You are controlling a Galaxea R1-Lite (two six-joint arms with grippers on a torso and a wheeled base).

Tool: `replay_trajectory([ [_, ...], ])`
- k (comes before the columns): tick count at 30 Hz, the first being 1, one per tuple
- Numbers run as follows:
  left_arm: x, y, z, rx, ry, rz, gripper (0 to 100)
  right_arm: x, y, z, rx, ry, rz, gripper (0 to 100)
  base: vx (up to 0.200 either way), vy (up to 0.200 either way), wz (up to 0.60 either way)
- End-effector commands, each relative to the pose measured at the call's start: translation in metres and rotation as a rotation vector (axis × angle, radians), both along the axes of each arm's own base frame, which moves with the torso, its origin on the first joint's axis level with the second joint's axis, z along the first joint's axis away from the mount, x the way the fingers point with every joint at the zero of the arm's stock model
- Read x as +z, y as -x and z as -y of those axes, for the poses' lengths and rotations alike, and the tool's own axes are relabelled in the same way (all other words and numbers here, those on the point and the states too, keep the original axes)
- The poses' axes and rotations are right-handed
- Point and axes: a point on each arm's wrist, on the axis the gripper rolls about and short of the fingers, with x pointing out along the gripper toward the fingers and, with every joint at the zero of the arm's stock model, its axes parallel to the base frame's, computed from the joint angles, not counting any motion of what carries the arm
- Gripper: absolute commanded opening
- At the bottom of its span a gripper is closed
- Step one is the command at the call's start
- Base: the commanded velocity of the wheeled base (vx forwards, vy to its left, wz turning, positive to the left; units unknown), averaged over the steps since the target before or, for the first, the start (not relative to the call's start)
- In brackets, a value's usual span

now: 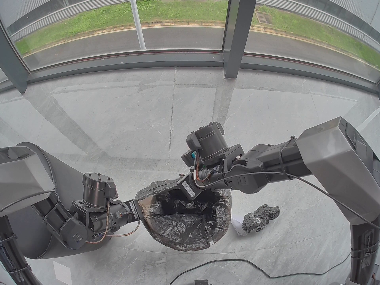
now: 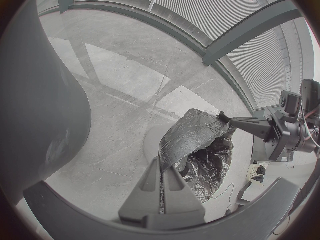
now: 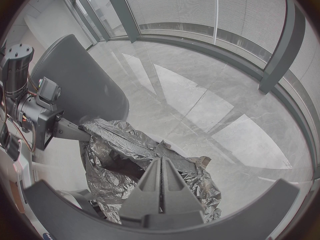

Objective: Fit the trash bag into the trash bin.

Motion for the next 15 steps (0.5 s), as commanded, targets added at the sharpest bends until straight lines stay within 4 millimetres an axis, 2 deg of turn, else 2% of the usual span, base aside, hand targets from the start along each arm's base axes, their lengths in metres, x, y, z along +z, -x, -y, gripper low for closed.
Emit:
replay_trajectory([
  [1, 0.000, 0.000, 0.000, 0.001, 0.001, 0.000, 0, 0.011, -0.010, 0.004, -0.023, -0.017, 0.040, 0, 0.000, 0.000, 0.00],
  [3, 0.000, 0.000, 0.000, 0.001, 0.001, 0.000, 0, 0.014, -0.016, 0.006, -0.032, -0.026, 0.054, 0, 0.000, 0.000, 0.00],
  [10, 0.000, -0.005, 0.001, 0.002, 0.002, 0.008, 0, -0.006, -0.038, 0.006, -0.059, -0.021, 0.053, 0, 0.000, 0.000, 0.00],
  [15, -0.002, -0.020, 0.002, 0.016, 0.007, 0.026, 0, -0.013, -0.049, 0.004, -0.064, -0.034, 0.055, 0, 0.000, 0.000, 0.00],
])
